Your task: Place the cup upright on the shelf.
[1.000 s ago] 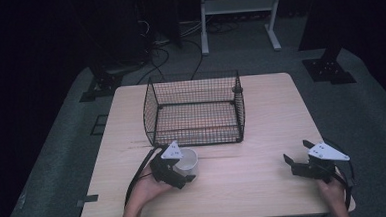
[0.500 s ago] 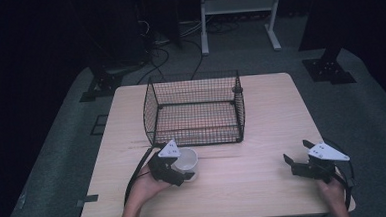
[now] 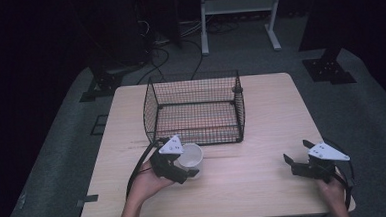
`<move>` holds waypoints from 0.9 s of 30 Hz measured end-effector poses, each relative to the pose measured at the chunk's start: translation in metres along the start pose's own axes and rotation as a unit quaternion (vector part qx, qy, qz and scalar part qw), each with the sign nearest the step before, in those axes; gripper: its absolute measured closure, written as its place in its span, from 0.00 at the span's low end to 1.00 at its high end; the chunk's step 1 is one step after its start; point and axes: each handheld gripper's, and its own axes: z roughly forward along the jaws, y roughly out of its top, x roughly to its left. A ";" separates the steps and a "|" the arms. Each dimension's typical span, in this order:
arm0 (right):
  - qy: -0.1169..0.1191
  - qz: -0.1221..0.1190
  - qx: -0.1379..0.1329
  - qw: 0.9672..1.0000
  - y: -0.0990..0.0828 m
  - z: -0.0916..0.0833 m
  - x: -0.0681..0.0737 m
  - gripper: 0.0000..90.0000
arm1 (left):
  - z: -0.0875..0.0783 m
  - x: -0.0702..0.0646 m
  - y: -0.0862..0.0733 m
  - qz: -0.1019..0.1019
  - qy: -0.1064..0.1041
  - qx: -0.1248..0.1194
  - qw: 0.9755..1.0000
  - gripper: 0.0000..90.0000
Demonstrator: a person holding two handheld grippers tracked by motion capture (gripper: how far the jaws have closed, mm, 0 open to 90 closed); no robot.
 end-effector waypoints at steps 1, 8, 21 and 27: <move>0.000 -0.001 0.000 1.000 0.000 0.000 0.000 0.15 | -0.001 -0.001 0.004 0.006 -0.001 0.004 1.000 0.24; 0.000 0.000 0.000 1.000 0.000 0.000 0.000 0.15 | -0.006 0.001 0.018 0.015 -0.006 0.001 1.000 0.24; 0.002 0.002 -0.002 1.000 0.000 0.000 -0.001 0.15 | -0.016 0.008 0.042 0.029 -0.006 0.008 1.000 0.24; 0.003 0.002 -0.002 1.000 0.000 0.000 0.000 0.15 | -0.023 0.013 0.055 0.035 -0.002 0.014 0.999 0.24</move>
